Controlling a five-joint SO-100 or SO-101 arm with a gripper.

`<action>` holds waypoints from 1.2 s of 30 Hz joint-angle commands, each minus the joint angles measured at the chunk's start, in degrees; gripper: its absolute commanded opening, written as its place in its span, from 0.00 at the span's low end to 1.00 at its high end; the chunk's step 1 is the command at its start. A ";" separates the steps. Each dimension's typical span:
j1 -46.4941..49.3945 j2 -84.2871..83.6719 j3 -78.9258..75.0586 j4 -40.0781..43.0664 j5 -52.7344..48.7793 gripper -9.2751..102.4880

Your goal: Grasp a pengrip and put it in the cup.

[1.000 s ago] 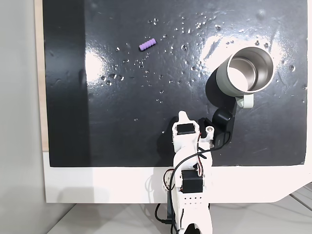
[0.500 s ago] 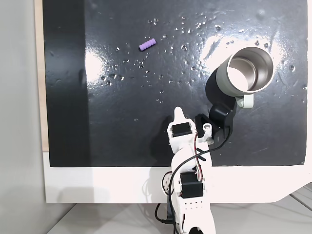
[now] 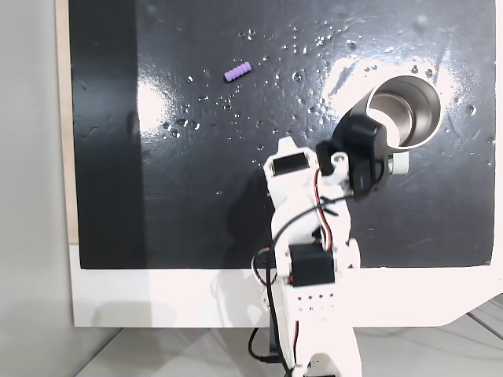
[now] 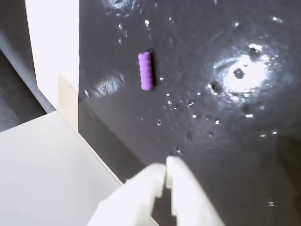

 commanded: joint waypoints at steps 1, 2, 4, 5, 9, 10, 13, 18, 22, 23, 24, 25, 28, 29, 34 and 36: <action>0.62 -10.02 -12.39 2.29 0.79 0.08; 0.53 -12.30 -14.33 2.64 0.88 0.08; 0.00 -16.26 -17.40 2.90 1.76 0.09; -0.18 -18.11 -18.90 3.08 2.64 0.09; -0.88 -26.37 -26.37 4.75 6.42 0.12; -1.23 -28.65 -29.09 6.06 7.38 0.12; -2.46 -34.98 -37.62 10.11 9.93 0.14; -3.60 -41.75 -46.67 12.66 10.72 0.18; -4.13 -46.58 -52.56 15.03 11.34 0.18; -4.31 -47.29 -53.26 15.21 11.34 0.18; -4.39 -47.90 -53.79 15.21 11.34 0.18; -4.48 -48.87 -54.58 15.21 11.34 0.18; -4.48 -53.79 -58.97 16.17 11.07 0.20; -4.48 -56.25 -61.26 16.96 10.72 0.21; -4.66 -66.71 -67.94 17.05 9.05 0.24; -4.83 -69.79 -68.38 16.00 8.35 0.25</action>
